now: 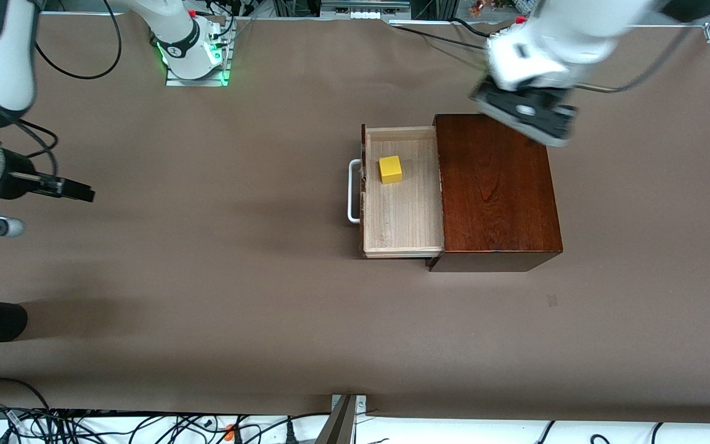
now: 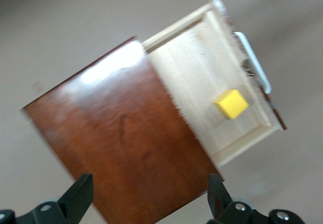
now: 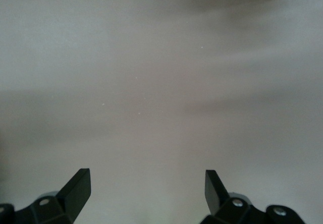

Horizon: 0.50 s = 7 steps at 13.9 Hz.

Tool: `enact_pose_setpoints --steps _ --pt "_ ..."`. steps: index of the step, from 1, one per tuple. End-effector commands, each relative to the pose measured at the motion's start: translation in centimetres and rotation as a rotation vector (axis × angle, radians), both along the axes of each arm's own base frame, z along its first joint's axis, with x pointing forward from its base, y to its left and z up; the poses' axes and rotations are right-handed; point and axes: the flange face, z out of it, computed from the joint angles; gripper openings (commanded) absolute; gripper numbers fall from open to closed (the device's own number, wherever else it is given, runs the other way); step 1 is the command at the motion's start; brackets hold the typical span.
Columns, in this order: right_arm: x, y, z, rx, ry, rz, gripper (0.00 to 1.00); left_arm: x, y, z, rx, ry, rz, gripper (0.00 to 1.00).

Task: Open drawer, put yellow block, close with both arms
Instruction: 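Raise the right gripper away while the left gripper reaches the drawer, then lower the left gripper to the drawer handle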

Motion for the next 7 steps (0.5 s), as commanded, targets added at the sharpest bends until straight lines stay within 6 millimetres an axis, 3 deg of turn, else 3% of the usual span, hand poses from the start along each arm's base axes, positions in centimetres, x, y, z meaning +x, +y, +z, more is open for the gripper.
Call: enact_pose_setpoints --steps 1,4,7 --pt "-1.8 0.8 2.8 -0.003 -0.017 0.114 1.00 -1.6 -6.2 -1.5 0.034 -0.007 -0.133 1.00" --pt "-3.4 2.5 3.4 -0.001 0.004 0.177 1.00 -5.9 -16.6 -6.2 0.033 -0.008 -0.330 1.00" --pt "-5.9 2.5 2.3 -0.002 -0.048 0.198 1.00 -8.6 -24.4 -11.1 -0.012 -0.091 -0.572 1.00"
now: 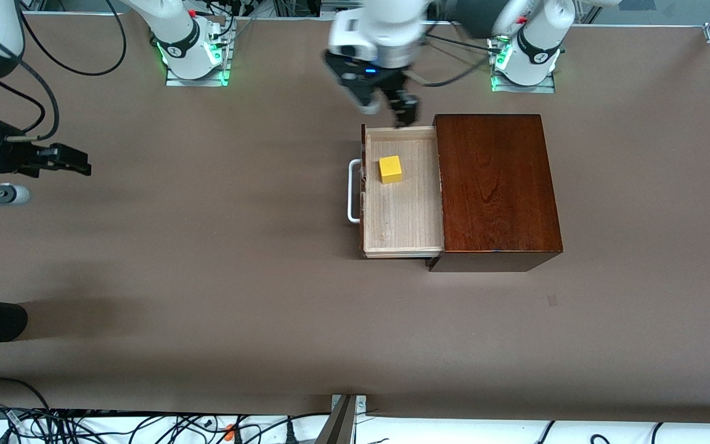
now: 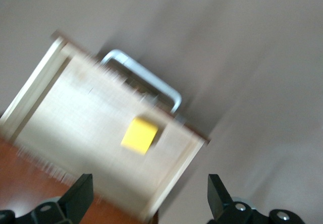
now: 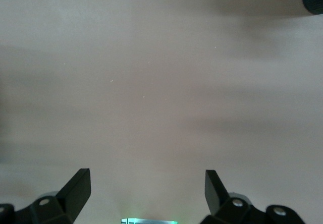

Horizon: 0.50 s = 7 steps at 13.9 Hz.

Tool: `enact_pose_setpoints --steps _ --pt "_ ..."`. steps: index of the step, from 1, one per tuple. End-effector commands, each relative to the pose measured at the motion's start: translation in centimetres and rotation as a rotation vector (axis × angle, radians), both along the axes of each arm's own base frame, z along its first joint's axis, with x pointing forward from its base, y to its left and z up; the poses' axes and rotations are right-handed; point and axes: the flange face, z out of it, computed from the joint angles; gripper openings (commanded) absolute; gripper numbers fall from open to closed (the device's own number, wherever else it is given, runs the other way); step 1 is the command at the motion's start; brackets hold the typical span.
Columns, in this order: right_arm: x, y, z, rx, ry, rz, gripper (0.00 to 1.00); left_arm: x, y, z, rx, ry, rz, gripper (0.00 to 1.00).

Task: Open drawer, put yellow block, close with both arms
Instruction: 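Lower the left gripper to the drawer handle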

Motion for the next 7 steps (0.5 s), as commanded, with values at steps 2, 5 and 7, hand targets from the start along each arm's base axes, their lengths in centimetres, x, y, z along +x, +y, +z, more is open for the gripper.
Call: enact_pose_setpoints --steps 2,5,7 --pt "-4.1 -2.3 -1.6 0.004 -0.085 0.006 1.00 -0.2 -6.1 -5.4 -0.004 -0.060 -0.324 1.00" --pt "-4.2 -3.6 -0.7 0.012 -0.096 -0.010 1.00 1.3 -8.2 -10.5 -0.010 -0.018 -0.572 1.00" --pt "-4.0 -3.8 0.2 0.009 -0.104 -0.006 1.00 2.0 -8.6 -13.6 0.029 -0.037 -0.697 1.00"
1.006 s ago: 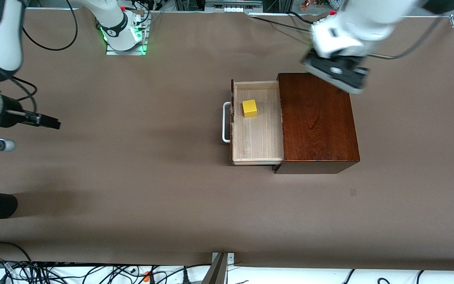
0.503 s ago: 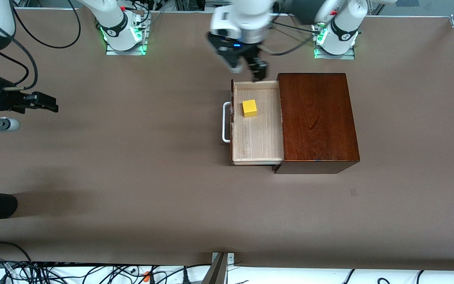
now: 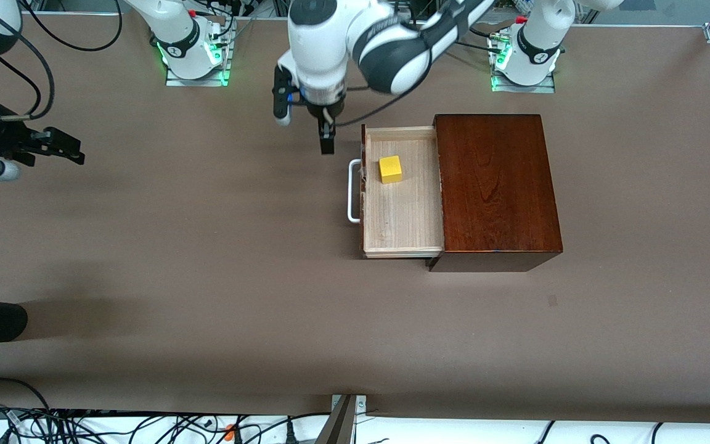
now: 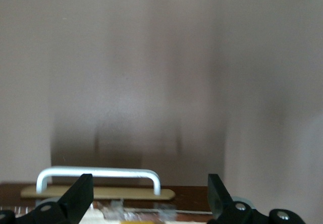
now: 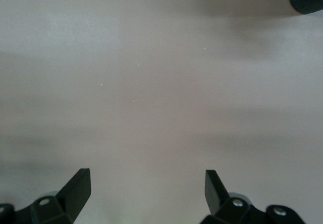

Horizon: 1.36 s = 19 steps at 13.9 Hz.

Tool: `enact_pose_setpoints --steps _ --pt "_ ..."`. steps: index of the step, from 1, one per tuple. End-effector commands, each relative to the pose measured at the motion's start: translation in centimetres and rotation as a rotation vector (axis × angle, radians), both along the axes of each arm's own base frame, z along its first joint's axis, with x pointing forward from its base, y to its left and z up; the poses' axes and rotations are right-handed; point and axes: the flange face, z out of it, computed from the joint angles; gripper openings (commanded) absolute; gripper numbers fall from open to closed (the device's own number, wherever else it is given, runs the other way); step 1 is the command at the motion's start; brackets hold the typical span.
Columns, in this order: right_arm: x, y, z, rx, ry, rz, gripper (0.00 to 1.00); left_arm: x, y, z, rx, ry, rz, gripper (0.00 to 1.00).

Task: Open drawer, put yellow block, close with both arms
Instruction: 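Lower the left gripper to the drawer handle, then push the drawer shut into the box with the left gripper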

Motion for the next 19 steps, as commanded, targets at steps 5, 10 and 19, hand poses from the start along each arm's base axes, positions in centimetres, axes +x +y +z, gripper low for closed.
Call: enact_pose_setpoints --steps 5,10,19 --pt "0.8 0.1 3.7 -0.001 -0.013 0.012 1.00 3.0 -0.2 -7.5 0.098 -0.034 -0.139 1.00" --pt "0.8 0.1 3.6 0.001 -0.007 0.012 1.00 5.6 2.2 -8.4 0.142 -0.044 -0.092 1.00" --pt "0.6 -0.5 3.6 0.004 0.001 0.000 1.00 6.2 4.3 -7.9 0.232 -0.023 -0.072 1.00"
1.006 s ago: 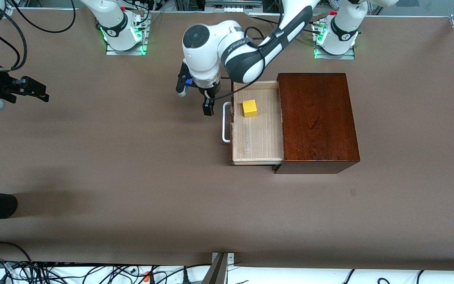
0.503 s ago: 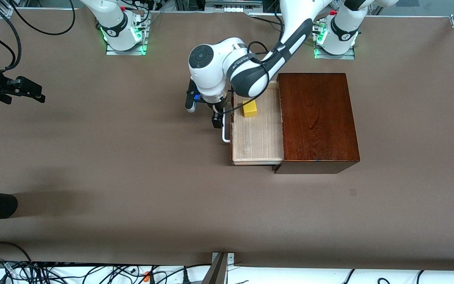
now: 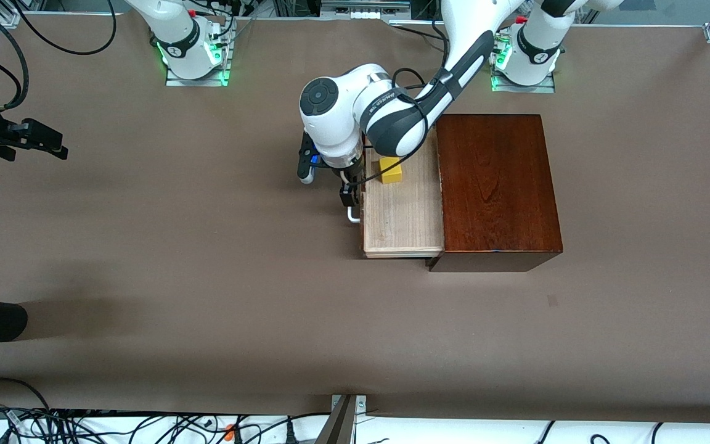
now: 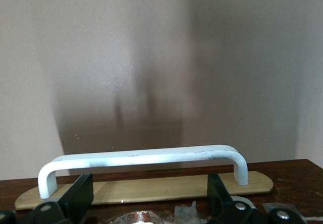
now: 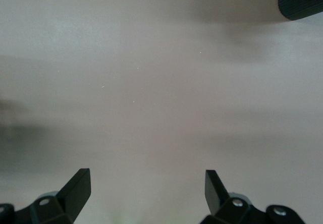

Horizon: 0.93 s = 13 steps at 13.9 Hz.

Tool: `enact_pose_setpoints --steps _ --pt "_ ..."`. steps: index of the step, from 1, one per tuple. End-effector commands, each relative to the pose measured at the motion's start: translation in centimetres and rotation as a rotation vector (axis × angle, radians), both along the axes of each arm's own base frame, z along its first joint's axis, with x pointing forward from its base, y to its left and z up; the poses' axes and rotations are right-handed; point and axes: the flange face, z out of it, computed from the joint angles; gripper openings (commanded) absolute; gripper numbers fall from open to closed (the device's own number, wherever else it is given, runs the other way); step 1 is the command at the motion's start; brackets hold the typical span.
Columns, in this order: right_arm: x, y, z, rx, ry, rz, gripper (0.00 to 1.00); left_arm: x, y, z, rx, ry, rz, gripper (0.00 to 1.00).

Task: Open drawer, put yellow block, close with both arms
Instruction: 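Push the drawer shut into the box with the left gripper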

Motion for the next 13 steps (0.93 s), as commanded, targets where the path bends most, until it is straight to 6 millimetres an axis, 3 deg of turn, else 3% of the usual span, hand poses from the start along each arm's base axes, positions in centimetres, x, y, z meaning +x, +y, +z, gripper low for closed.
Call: enact_pose_setpoints --steps 1,9,13 --pt "0.0 -0.2 0.7 0.005 0.002 0.003 1.00 0.0 1.1 1.3 0.086 -0.007 -0.024 1.00" --pt "-0.4 0.0 0.2 0.009 0.045 0.006 1.00 -0.5 2.5 0.8 0.181 0.019 -0.029 1.00" --pt "-0.5 0.0 0.3 0.010 0.051 0.006 1.00 0.4 4.1 1.3 0.216 0.033 -0.003 1.00"
